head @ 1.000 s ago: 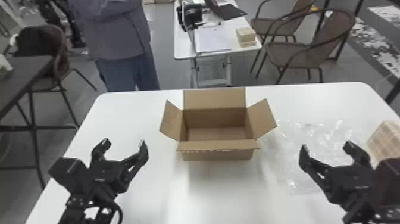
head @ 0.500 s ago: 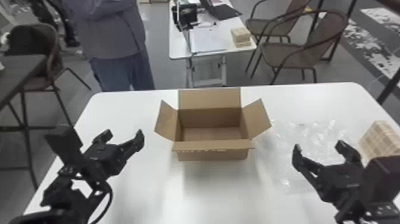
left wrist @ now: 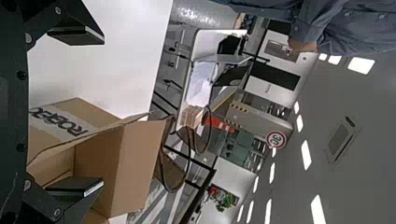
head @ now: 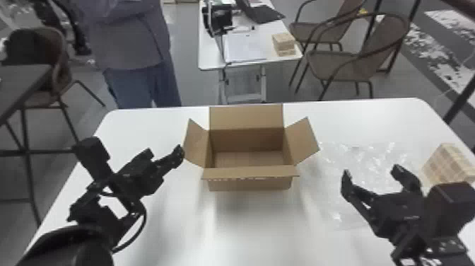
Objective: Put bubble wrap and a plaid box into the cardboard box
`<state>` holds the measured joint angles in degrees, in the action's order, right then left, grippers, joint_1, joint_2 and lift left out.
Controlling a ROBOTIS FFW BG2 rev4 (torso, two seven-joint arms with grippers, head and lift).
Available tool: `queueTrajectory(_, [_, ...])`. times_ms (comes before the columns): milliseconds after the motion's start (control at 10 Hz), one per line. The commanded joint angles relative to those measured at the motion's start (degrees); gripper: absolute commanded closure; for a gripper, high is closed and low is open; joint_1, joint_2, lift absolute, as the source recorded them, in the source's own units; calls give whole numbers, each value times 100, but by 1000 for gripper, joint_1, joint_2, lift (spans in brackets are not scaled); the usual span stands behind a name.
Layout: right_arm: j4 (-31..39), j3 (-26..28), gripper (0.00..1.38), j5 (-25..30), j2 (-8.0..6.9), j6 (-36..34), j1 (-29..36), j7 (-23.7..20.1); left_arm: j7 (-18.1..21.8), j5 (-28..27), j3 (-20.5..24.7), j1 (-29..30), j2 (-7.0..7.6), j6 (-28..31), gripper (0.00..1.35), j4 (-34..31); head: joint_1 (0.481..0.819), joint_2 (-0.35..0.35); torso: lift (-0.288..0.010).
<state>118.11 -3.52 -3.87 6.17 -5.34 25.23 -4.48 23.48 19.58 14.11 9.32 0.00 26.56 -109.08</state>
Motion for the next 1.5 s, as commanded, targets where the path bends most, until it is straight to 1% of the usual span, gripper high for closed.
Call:
queueTrajectory(0, [-8,-17,245,-8,16,-2,-18,0,86,90,-57,-185,-15,-37,231,291,695,68,-105])
queueTrajectory(200, [-25,-25,243,-17,16,7,-44,-53,165,151,-136,-378,-15,-28,237,528,695,57,-105])
queueTrajectory(500, [-60,-25,243,-43,16,7,-88,-114,253,283,-312,-545,88,139,233,712,695,41,-105])
queueTrajectory(800, [-87,-25,246,-52,16,7,-141,-176,253,345,-532,-668,70,51,249,897,695,20,-105])
queueTrajectory(1000, [-104,-25,246,-61,16,7,-176,-237,288,380,-585,-703,88,113,251,959,695,5,-105])
queueTrajectory(1100, [-113,-25,246,-61,16,7,-185,-255,297,380,-585,-712,114,130,312,976,695,1,-105])
queueTrajectory(1200, [-122,-25,246,-61,16,7,-185,-264,306,327,-576,-703,123,104,799,976,695,1,-105])
queueTrajectory(1300, [-122,-25,246,-70,16,16,-185,-272,288,248,-576,-677,88,25,1227,950,695,2,-105])
queueTrajectory(1400, [-139,-25,246,-87,25,25,-185,-281,288,248,-567,-677,62,25,1220,950,695,4,-105])
